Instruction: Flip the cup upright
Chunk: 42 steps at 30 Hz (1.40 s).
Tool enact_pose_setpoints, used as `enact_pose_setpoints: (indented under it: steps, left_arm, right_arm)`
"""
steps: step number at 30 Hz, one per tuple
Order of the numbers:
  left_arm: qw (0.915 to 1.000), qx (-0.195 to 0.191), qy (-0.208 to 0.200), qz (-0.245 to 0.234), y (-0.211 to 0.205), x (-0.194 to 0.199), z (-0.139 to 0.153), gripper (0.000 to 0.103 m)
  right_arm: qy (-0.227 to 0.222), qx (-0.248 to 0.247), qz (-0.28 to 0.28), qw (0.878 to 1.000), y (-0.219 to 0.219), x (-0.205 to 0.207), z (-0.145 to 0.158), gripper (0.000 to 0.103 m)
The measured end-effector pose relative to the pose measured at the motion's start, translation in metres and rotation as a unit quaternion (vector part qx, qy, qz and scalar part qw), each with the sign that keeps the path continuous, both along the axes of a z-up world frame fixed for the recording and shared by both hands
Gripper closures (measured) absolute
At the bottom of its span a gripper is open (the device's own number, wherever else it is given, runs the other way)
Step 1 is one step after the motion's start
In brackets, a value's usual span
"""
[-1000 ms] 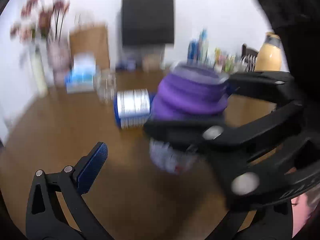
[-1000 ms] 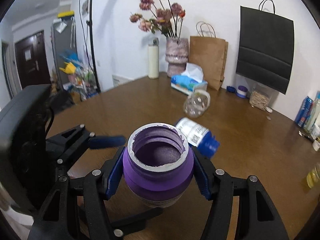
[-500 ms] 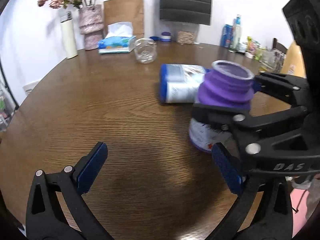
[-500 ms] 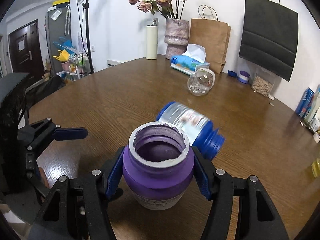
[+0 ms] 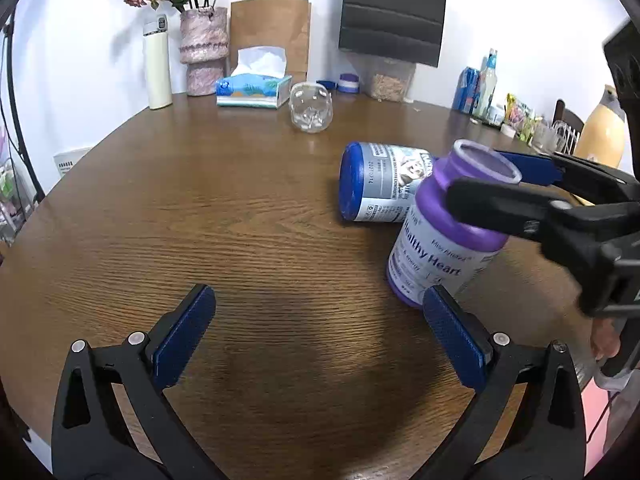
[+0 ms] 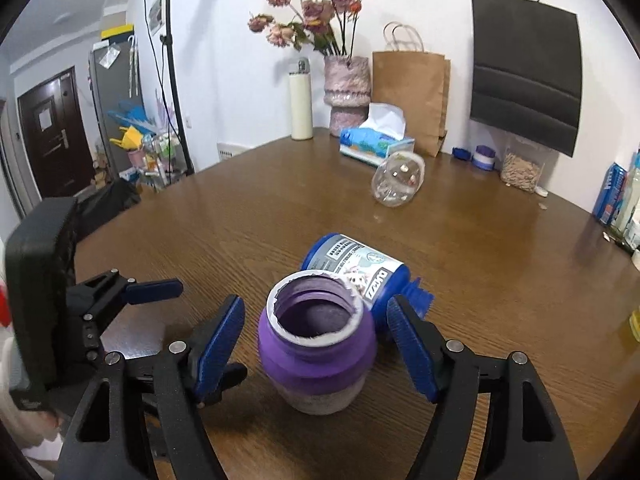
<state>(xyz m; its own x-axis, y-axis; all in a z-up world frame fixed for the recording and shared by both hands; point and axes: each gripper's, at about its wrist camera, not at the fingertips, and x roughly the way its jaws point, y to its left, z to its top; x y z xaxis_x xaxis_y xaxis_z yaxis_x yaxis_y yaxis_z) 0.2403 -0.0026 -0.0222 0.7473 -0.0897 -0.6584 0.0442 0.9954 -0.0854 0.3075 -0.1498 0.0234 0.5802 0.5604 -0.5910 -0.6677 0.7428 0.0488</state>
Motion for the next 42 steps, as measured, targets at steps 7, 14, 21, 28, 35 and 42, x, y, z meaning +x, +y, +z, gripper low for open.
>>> enact_pose_setpoints:
  steps: [7, 14, 21, 28, 35, 42]
  left_arm:
    - [0.9976, -0.002, -0.057, 0.038, 0.015, -0.027, 0.033, 0.000]
    - [0.9932, -0.009, -0.092, 0.071, 0.029, -0.043, 0.052, 0.000]
    - [0.9916, 0.013, -0.109, 0.068, 0.024, -0.051, 0.057, 0.000]
    - [0.9895, 0.019, -0.127, 0.067, 0.017, -0.078, 0.064, 0.000]
    - [0.9788, 0.024, -0.196, 0.056, -0.001, -0.166, 0.052, 0.000]
    - [0.9596, 0.051, -0.262, 0.088, -0.002, -0.246, 0.039, 0.000]
  right_arm:
    - [-0.025, 0.031, -0.048, 0.998, -0.059, -0.027, 0.022, 0.023]
    - [-0.028, 0.037, -0.122, 0.991, -0.105, -0.042, 0.019, 0.021]
    - [-0.032, 0.039, -0.130, 0.990, -0.102, -0.048, 0.013, 0.021]
    - [-0.060, 0.056, -0.137, 0.987, -0.101, -0.076, 0.013, 0.021]
    - [-0.115, 0.059, -0.106, 0.986, -0.106, -0.158, 0.006, 0.021]
    - [-0.138, 0.091, -0.133, 0.977, -0.103, -0.227, -0.013, 0.021]
